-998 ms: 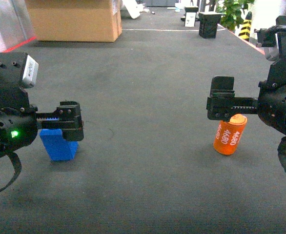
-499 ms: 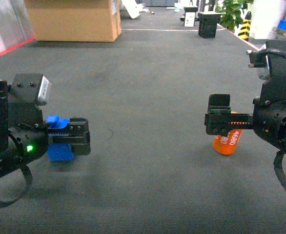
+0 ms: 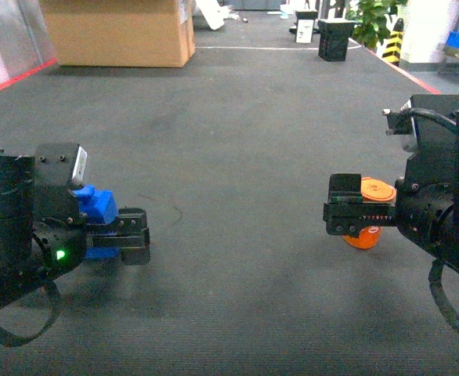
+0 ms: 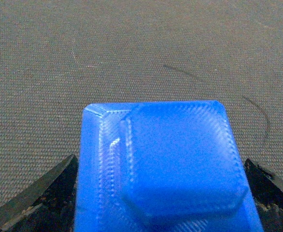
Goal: Sort blue parts and orange caps into right shelf containers
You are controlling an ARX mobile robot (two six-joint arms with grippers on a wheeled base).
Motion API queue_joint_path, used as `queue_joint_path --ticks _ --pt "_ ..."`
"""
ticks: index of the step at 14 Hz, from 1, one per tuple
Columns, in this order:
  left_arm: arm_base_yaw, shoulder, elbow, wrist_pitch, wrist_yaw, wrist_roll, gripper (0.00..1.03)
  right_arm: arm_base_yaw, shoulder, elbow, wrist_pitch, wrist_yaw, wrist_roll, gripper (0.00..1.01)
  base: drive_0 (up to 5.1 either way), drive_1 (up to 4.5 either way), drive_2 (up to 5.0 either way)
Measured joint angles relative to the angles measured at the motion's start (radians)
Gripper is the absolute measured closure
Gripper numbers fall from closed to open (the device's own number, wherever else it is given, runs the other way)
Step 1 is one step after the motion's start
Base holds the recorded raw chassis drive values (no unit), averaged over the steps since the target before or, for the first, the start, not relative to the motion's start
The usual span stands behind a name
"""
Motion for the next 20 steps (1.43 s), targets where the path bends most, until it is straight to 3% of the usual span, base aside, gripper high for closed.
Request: queue_joint_path --ticks 5,10,12,13,15,18,20 --pt "0.0 0.014 0.008 0.003 -0.002 -0.004 0.05 0.005 0.048 0.029 -0.011 0.003 0.03 0.03 0.0 0.0 0.0" --pt "0.0 0.034 0.019 0.016 -0.017 -0.023 0.05 -0.003 0.108 0.061 -0.04 -0.026 0.093 0.03 0.0 0.0 0.0" --pt "0.0 0.035 0.022 0.011 -0.025 -0.023 0.05 -0.003 0.122 0.074 -0.041 -0.023 0.098 0.03 0.0 0.0 0.0" --pt "0.0 0.035 0.025 0.005 -0.027 -0.023 0.05 -0.002 0.127 0.076 -0.037 -0.001 0.092 0.07 0.0 0.0 0.0" --pt "0.0 0.036 0.03 0.002 -0.032 -0.023 0.05 0.0 0.135 0.087 -0.035 0.019 0.066 0.27 0.0 0.0 0.0" --pt "0.006 0.042 0.032 -0.001 -0.036 -0.023 0.3 0.005 0.14 0.092 -0.037 0.031 0.04 0.54 0.0 0.0 0.0" --pt "0.011 0.043 0.032 0.011 -0.038 -0.026 0.5 0.005 0.14 0.092 -0.034 0.034 0.036 0.57 0.0 0.0 0.0"
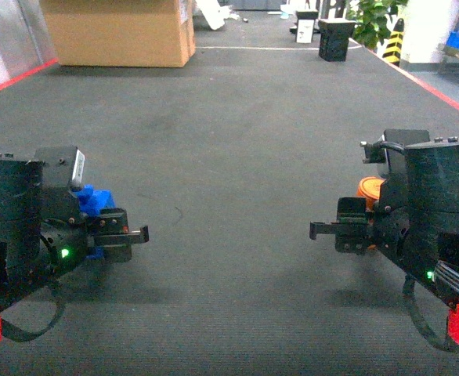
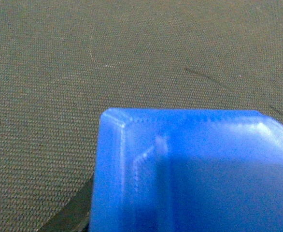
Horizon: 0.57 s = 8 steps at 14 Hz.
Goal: Sort blue parts and orange caps into right shelf containers
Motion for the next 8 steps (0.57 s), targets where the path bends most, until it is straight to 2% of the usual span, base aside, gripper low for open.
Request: queue_joint_path --ticks 1,2,5,8 --pt "0.0 0.0 0.0 0.006 0.0 -0.001 0.58 0.0 0.0 0.0 0.003 0.0 0.0 0.57 0.0 0.0 0.0" --pt "-0.001 0.0 -0.003 0.009 0.002 -0.002 0.59 0.0 -0.001 -0.002 0.013 0.0 -0.001 0.57 0.0 0.0 0.0" --pt "-0.003 -0.029 -0.058 0.05 0.003 -0.006 0.59 0.0 -0.064 -0.076 0.077 0.0 -0.011 0.57 0.0 0.0 0.0" --pt "-0.004 -0.208 -0.188 0.097 0.0 -0.002 0.59 0.0 -0.258 -0.221 0.154 0.016 -0.038 0.57 0.0 0.0 0.0"
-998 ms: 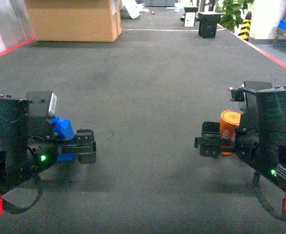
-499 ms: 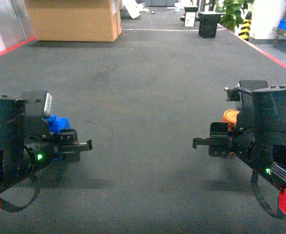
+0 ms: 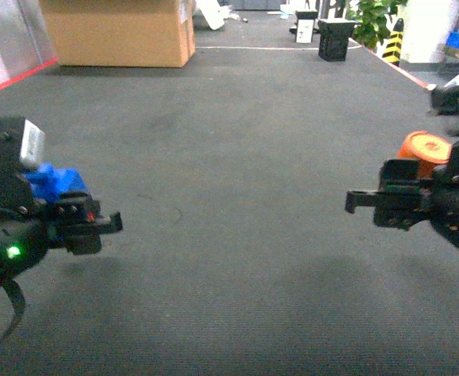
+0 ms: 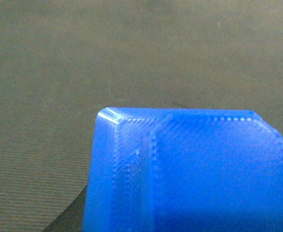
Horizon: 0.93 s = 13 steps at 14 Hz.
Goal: Sort blue parts and orange caps into right shelf containers
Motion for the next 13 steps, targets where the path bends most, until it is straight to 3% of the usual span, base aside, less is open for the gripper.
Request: queue_joint_path --ticks 2,4,6,9,11,12,13 --pt "-0.028 -0.225 -0.116 0.0 -0.038 0.028 0.59 0.001 -0.198 -0.15 0.018 0.023 -0.011 0.57 0.0 0.0 0.0" --pt "-0.069 -0.483 -0.23 -0.044 -0.109 0.059 0.59 0.004 -0.442 -0.297 -0.036 0.06 -0.014 0.57 0.0 0.0 0.0" --pt "-0.112 -0.76 -0.321 -0.138 -0.209 0.084 0.59 0.064 -0.705 -0.384 -0.141 0.128 -0.032 0.57 0.0 0.0 0.0" --pt "-0.136 -1.19 -0.389 -0.388 -0.317 0.088 0.59 0.155 -1.019 -0.409 -0.27 0.233 -0.093 0.57 0.0 0.0 0.0" --pt "-0.185 -1.425 -0.389 -0.54 -0.35 0.092 0.59 0.195 -1.124 -0.415 -0.302 0.289 -0.11 0.57 0.0 0.0 0.0" --pt "-0.186 -1.444 -0.388 -0.526 -0.34 0.088 0.59 0.232 -1.1 -0.419 -0.302 0.35 -0.13 0.57 0.0 0.0 0.0" --pt "-0.186 -1.436 -0.387 -0.539 -0.335 0.088 0.59 0.245 -1.084 -0.425 -0.309 0.351 -0.147 0.57 0.0 0.0 0.0"
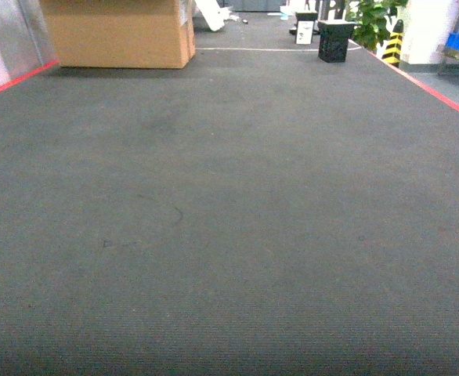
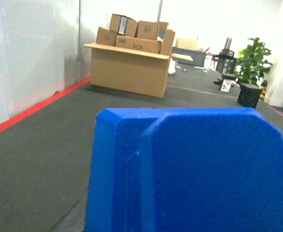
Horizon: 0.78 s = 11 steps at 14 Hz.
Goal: Sort blue parts and orange caps into right shelf containers
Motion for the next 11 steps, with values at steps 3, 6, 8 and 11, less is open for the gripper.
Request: queue_joint_path --ticks 3,6,8,11 --pt "0.063 -0.046 0.016 -0.189 0.145 0.03 0.59 -0.072 -0.098 -0.007 -0.182 -0.152 -0.008 0.57 0.0 0.0 0.0" --pt "0.179 -0.14 -0.048 -0.249 0.291 0.05 0.59 -0.23 -0.262 -0.076 -0.288 -0.341 -0.004 0.57 0.0 0.0 0.0" --pt "0.228 -0.184 -0.077 -0.265 0.34 0.05 0.59 -0.307 -0.335 -0.105 -0.333 -0.417 -0.003 0.57 0.0 0.0 0.0" --pt "0.377 -0.249 -0.11 -0.294 0.488 0.053 0.6 -0.393 -0.427 -0.134 -0.391 -0.503 -0.001 0.57 0.0 0.0 0.0"
